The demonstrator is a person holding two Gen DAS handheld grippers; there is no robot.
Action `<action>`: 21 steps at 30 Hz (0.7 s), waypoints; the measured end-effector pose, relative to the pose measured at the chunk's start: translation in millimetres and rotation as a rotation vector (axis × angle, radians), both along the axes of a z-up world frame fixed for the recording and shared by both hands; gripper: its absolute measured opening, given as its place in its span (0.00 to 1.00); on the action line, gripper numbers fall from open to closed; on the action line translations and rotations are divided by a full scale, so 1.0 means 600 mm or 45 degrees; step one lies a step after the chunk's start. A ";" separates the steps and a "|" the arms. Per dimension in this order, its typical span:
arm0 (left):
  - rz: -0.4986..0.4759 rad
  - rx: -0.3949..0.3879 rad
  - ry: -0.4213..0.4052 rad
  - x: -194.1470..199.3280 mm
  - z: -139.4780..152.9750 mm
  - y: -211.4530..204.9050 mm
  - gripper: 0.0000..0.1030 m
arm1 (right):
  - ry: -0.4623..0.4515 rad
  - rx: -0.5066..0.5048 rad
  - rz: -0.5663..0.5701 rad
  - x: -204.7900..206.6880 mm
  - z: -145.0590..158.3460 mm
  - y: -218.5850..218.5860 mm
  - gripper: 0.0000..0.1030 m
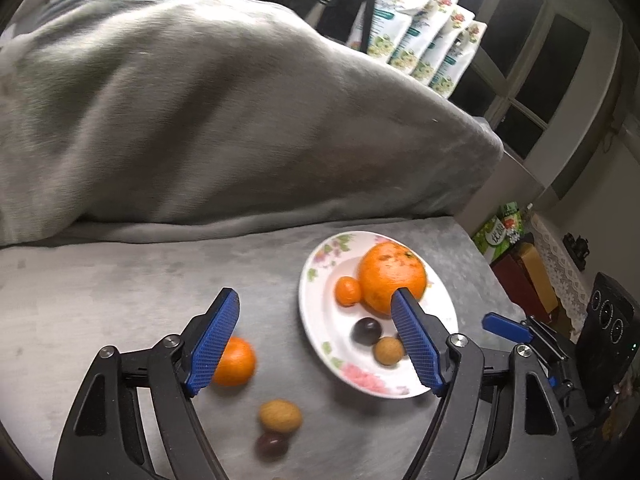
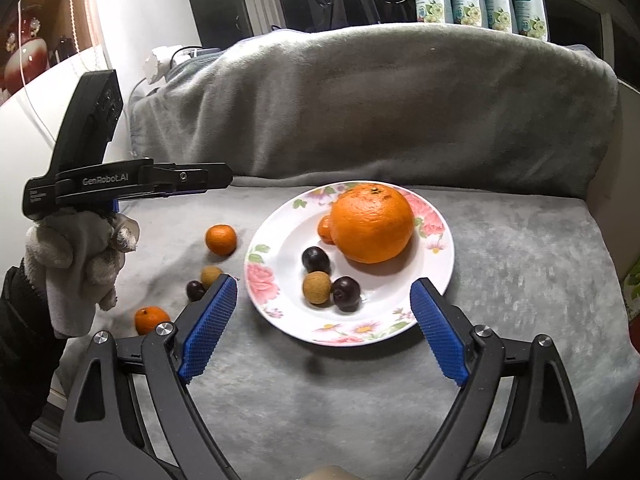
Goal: Organize fruits
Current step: 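Move both tools back toward the loose fruits beside the plate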
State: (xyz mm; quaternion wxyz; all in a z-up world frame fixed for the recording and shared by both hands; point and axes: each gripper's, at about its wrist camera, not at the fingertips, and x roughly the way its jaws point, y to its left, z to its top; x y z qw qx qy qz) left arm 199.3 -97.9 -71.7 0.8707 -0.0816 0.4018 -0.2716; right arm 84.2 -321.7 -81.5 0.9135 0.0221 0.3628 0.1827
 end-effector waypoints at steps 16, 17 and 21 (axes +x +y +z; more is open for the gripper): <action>0.103 0.007 0.038 -0.007 -0.034 0.094 0.76 | -0.002 0.009 0.181 -0.031 0.008 0.085 0.88; 0.108 0.005 0.042 -0.006 -0.036 0.097 0.76 | 0.004 0.012 0.193 -0.033 0.006 0.091 0.88; 0.109 0.001 0.056 -0.003 -0.046 0.106 0.76 | 0.026 0.024 0.254 -0.041 -0.003 0.118 0.88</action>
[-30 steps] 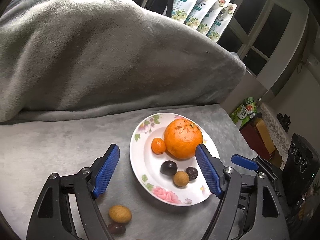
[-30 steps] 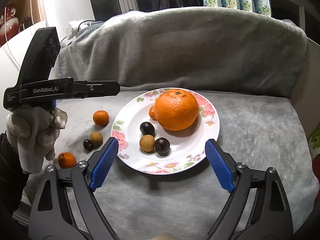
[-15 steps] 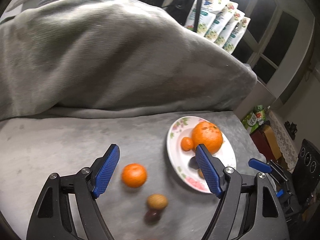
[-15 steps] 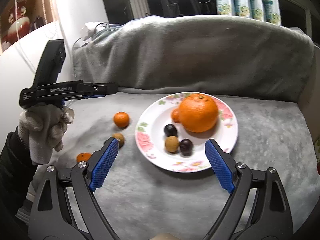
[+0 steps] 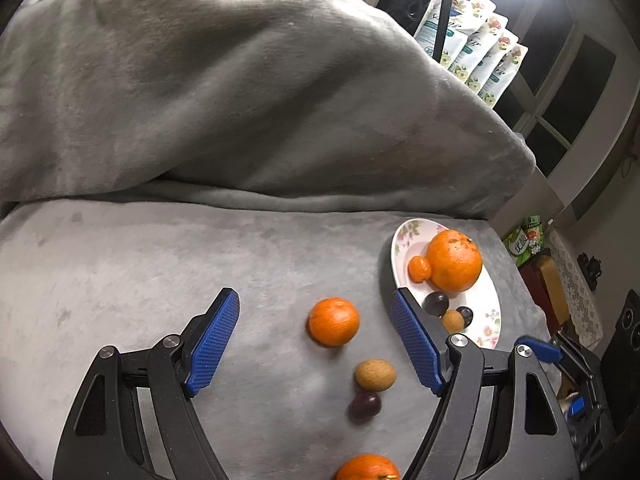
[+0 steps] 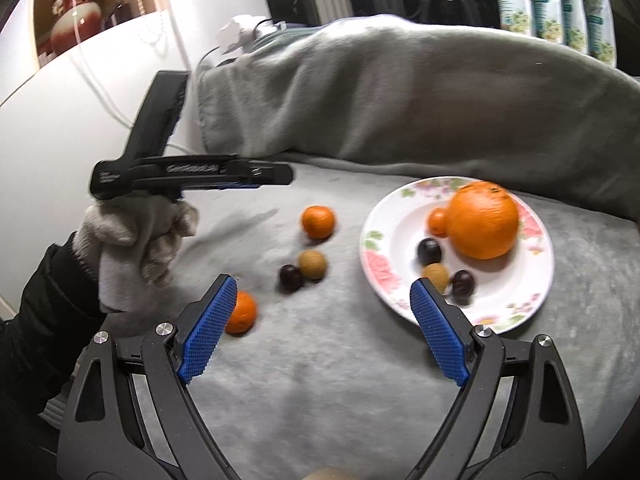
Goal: Organize fruits
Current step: 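Move both tools back toward the loose fruits beside the plate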
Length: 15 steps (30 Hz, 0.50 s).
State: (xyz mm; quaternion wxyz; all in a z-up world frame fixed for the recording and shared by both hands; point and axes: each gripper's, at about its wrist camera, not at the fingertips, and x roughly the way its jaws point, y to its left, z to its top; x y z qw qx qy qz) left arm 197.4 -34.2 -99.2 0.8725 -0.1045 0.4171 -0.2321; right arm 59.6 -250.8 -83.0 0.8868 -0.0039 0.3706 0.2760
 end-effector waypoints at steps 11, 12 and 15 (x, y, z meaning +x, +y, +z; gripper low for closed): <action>-0.053 -0.006 0.041 0.006 -0.031 -0.011 0.69 | 0.036 0.013 0.096 -0.008 -0.020 0.058 0.78; -0.058 -0.005 0.045 0.006 -0.034 -0.012 0.68 | 0.053 0.016 0.095 -0.004 -0.023 0.061 0.75; -0.066 -0.016 0.053 0.008 -0.039 -0.012 0.66 | 0.094 0.025 0.064 0.009 -0.033 0.068 0.70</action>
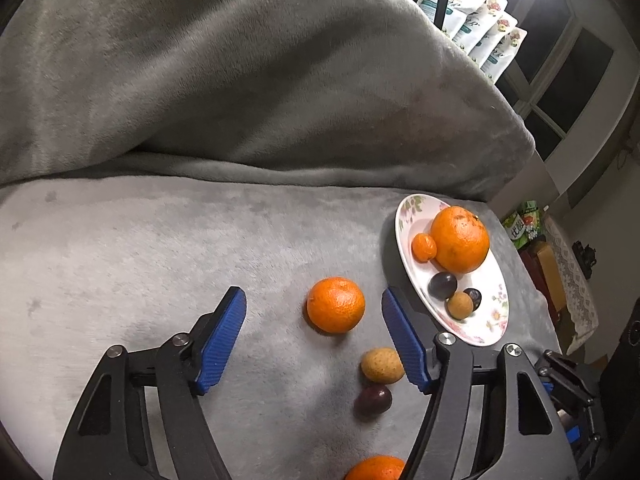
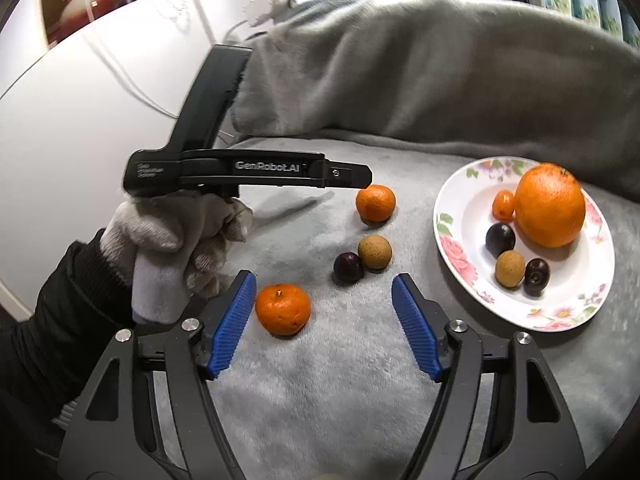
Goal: Organize fruits
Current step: 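Move both tools back toward the loose fruits beside the plate, then grasp a dark plum with the right tool while the left tool grasps a mandarin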
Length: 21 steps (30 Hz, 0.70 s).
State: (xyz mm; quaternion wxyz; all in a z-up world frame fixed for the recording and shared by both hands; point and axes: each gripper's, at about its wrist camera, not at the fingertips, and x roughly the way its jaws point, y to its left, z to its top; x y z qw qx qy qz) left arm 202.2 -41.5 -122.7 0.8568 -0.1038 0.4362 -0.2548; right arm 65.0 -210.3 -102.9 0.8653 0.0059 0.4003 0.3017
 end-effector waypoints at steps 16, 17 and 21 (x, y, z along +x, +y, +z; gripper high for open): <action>-0.066 -0.049 0.057 0.015 -0.023 -0.012 0.51 | 0.146 -0.034 -0.079 0.054 -0.050 0.032 0.41; -0.069 -0.049 0.060 0.016 -0.024 -0.012 0.51 | 0.152 -0.041 -0.082 0.057 -0.053 0.034 0.40; -0.083 -0.051 0.072 0.016 -0.029 -0.012 0.48 | 0.184 -0.054 -0.084 0.069 -0.066 0.045 0.37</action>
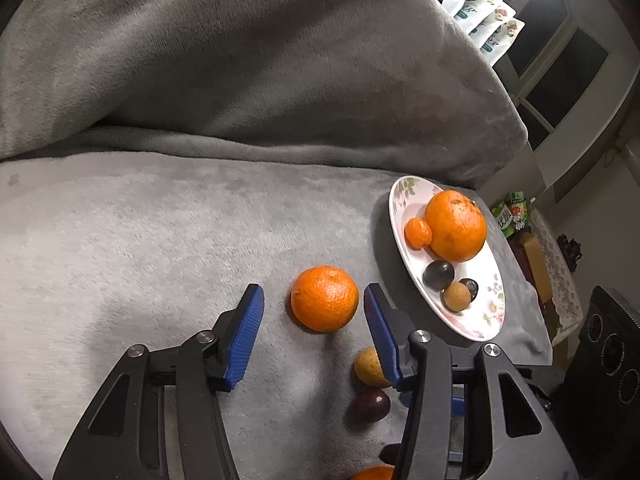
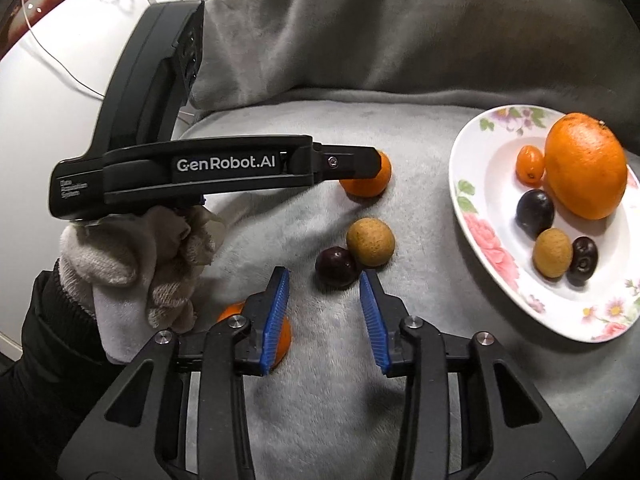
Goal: Organize fruits
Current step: 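Grasp a dark plum with the right tool while the left tool grasps a mandarin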
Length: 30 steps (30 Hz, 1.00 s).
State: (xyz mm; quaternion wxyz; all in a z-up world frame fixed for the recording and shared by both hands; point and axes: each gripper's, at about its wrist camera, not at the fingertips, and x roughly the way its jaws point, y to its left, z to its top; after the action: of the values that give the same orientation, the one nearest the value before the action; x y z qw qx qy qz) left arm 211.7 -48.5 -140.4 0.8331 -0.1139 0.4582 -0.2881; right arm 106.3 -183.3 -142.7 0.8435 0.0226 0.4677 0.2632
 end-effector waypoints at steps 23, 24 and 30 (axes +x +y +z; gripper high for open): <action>-0.034 -0.017 -0.008 -0.001 -0.005 -0.008 0.32 | -0.002 -0.089 -0.063 0.056 -0.033 0.051 0.23; -0.033 -0.016 -0.009 -0.001 -0.005 -0.007 0.32 | -0.002 -0.085 -0.062 0.050 -0.031 0.046 0.23; -0.014 -0.011 -0.012 -0.004 0.002 -0.007 0.32 | -0.022 -0.069 -0.040 0.025 -0.017 0.029 0.23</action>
State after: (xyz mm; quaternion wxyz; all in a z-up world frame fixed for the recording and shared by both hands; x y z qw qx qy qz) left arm 209.1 -53.0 -139.2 0.8331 -0.1139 0.4536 -0.2952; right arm 121.2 -166.1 -152.6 0.8518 0.0050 0.4669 0.2374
